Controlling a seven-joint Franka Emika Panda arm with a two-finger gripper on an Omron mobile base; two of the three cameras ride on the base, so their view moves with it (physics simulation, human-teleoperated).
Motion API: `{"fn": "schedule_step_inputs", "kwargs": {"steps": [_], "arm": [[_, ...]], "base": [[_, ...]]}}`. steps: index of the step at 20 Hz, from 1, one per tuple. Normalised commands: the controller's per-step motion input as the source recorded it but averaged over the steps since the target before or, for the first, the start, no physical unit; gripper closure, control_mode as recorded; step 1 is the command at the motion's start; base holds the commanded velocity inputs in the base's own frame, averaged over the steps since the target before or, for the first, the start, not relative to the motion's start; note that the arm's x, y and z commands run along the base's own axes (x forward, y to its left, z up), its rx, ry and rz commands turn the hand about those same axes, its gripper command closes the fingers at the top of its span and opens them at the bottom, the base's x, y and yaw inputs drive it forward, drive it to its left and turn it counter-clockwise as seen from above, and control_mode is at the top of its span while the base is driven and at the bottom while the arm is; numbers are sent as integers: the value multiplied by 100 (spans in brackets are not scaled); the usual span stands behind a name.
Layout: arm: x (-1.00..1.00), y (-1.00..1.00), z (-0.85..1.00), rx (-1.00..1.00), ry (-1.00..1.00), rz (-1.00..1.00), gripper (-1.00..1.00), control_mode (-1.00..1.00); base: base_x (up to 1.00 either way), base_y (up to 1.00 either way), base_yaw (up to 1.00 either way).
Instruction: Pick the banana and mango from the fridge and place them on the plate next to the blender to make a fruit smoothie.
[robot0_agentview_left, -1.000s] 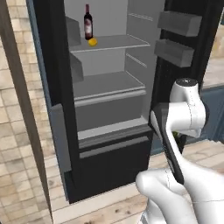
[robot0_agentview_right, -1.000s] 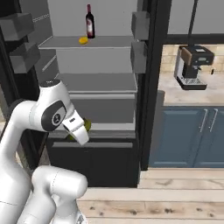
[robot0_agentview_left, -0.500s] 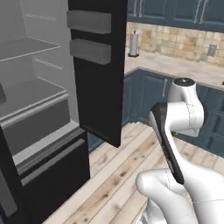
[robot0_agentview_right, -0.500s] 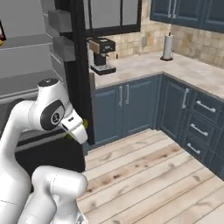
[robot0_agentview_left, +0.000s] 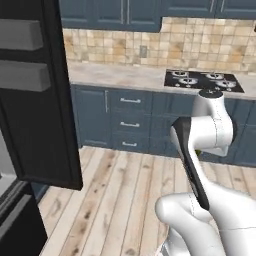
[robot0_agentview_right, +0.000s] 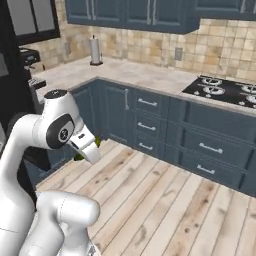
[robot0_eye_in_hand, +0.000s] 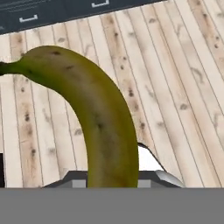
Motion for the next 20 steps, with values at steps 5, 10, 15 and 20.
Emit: {"fn": "schedule_step_inputs", "kwargs": {"steps": [5,10,15,20], "arm": [[0,0,0,0,0,0,100,100],[0,0,0,0,0,0,100,100],[0,0,0,0,0,0,100,100],[0,0,0,0,0,0,100,100]], "base": [[23,-10,-72],[13,-2,-78],[7,0,-80],[9,0,-79]]}}
